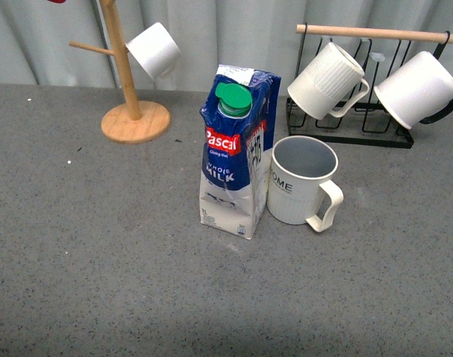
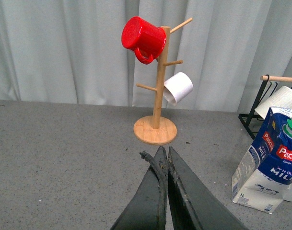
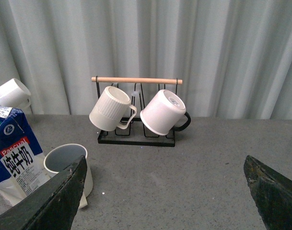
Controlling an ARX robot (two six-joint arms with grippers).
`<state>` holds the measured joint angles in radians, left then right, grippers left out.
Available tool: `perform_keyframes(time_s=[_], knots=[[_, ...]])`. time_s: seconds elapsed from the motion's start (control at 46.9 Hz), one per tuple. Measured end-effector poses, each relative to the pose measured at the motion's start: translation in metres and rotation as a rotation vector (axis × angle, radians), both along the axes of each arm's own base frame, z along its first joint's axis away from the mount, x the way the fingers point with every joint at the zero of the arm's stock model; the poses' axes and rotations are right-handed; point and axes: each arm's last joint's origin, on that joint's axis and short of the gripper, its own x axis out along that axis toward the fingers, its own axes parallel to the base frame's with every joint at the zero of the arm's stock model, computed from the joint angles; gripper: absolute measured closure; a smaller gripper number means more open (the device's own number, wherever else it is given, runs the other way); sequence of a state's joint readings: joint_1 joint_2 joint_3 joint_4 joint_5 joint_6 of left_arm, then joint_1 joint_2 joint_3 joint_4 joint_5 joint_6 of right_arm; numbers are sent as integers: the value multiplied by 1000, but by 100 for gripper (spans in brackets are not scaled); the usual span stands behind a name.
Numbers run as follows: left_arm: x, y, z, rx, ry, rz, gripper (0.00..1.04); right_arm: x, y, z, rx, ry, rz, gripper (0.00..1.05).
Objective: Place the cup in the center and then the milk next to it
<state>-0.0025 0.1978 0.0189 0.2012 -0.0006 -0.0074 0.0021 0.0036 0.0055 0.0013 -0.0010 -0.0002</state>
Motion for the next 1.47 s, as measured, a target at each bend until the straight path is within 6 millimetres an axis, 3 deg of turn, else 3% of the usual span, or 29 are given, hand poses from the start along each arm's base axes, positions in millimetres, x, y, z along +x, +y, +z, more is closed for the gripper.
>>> perform_keyframes(time_s=[0.384,0.768,0.853,1.472], knots=[[-13,0,-3,0,6,-1,99,0,0,0,0,0,0,9],[-13,0,-3,0,5,-1,17,0,0,0,0,0,0,9],[-13,0,-3,2,5,-1,5,0,0,0,0,0,0,9],[-13,0,-3,2,5,-1,6,0,0,0,0,0,0,9]])
